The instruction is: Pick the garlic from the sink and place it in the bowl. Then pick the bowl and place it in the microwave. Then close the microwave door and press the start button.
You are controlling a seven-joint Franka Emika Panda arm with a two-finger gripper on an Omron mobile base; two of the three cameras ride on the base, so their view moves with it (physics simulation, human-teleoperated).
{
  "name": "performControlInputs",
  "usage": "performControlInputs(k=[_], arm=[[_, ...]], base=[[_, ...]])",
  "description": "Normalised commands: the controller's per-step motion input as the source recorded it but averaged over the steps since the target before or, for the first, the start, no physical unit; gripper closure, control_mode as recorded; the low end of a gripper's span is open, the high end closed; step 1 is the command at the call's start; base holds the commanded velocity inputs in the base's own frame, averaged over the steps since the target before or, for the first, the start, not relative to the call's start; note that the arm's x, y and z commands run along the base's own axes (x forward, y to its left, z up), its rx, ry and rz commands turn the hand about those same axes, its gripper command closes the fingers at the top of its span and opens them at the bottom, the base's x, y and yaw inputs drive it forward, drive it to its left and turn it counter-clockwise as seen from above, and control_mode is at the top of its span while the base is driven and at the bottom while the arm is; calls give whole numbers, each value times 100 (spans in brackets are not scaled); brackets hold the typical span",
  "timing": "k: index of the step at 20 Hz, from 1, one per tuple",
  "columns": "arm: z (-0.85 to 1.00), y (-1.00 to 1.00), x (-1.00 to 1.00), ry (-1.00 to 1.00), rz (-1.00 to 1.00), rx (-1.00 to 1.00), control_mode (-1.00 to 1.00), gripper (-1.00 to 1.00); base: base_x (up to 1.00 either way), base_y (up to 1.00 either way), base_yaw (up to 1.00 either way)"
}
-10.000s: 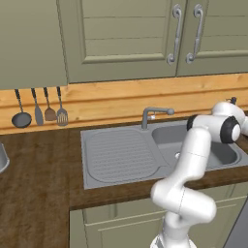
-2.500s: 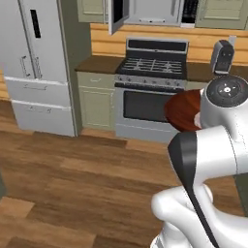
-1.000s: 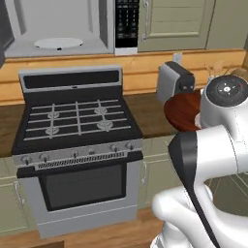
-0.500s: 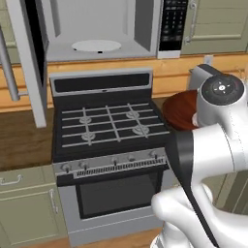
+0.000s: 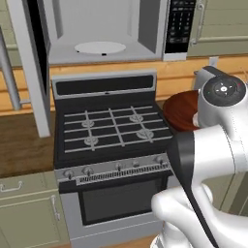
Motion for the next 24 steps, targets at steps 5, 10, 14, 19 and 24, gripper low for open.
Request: performControlInputs(k=[5, 10, 14, 19, 24], arm=[[0, 0, 0, 0, 0, 0, 100, 100], [0, 0, 0, 0, 0, 0, 100, 100], [11, 2, 0, -6, 1, 6, -100, 100], [52, 33, -48, -19, 6, 0, -100, 100], [90, 24, 2, -13, 10, 0, -100, 100]], base=[[35, 3, 0], [61, 4, 0], [22, 0, 0], [0, 0, 0], [0, 0, 0]])
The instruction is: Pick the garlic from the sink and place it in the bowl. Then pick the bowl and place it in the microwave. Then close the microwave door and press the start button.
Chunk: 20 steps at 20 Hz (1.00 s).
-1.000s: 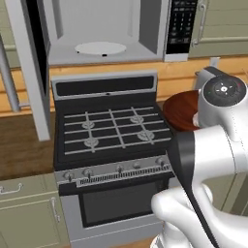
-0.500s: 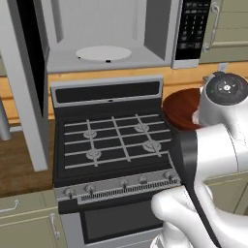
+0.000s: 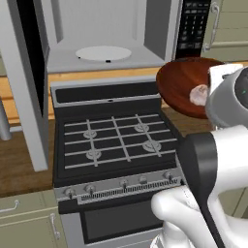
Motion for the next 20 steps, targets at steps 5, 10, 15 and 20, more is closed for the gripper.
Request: performControlInputs(k=[5, 10, 15, 20], arm=[[66, 29, 92, 1, 14, 2, -100, 100], [15, 6, 100, 1, 14, 1, -100, 100], [7, 0, 100, 0, 8, 0, -100, 100], [0, 0, 100, 4, 8, 0, -100, 100]], base=[[0, 0, 0], [0, 0, 0], [0, 0, 0], [0, 0, 0]])
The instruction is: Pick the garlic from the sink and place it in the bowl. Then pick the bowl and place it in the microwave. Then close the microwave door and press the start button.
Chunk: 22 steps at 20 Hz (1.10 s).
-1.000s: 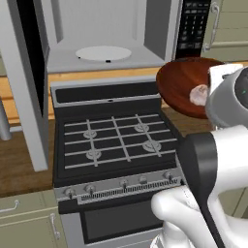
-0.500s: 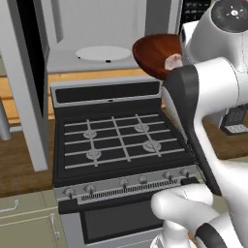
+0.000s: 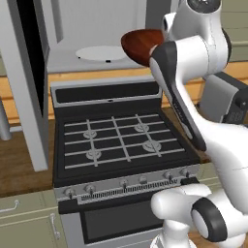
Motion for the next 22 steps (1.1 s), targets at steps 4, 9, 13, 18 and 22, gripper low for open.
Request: performControlInputs(k=[4, 9, 13, 18, 22], arm=[[-9, 8, 100, 3, 6, 0, -100, 100], [-19, 13, 100, 1, 4, 0, -100, 100], [-17, 13, 100, 1, 5, 0, -100, 100], [-7, 29, 100, 0, 8, -1, -100, 100], [0, 16, 100, 2, 6, 0, -100, 100]], base=[[0, 0, 0], [0, 0, 0], [0, 0, 0], [0, 0, 0], [0, 0, 0]])
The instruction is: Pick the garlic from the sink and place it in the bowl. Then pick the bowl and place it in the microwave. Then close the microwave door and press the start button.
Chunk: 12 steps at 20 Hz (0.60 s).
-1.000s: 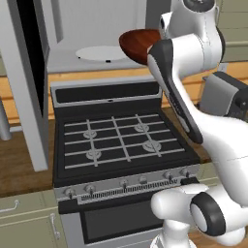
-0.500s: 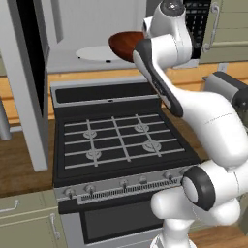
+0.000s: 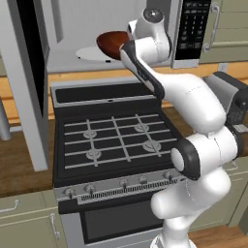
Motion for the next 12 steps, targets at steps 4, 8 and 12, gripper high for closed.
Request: performControlInputs(k=[4, 8, 12], arm=[[-1, 17, 100, 2, 0, -3, -100, 100], [-21, 44, 97, 0, 0, -11, -100, 100], [-19, 49, 78, 0, 0, -13, -100, -100]], base=[[0, 0, 0], [0, 0, 0], [0, 0, 0]])
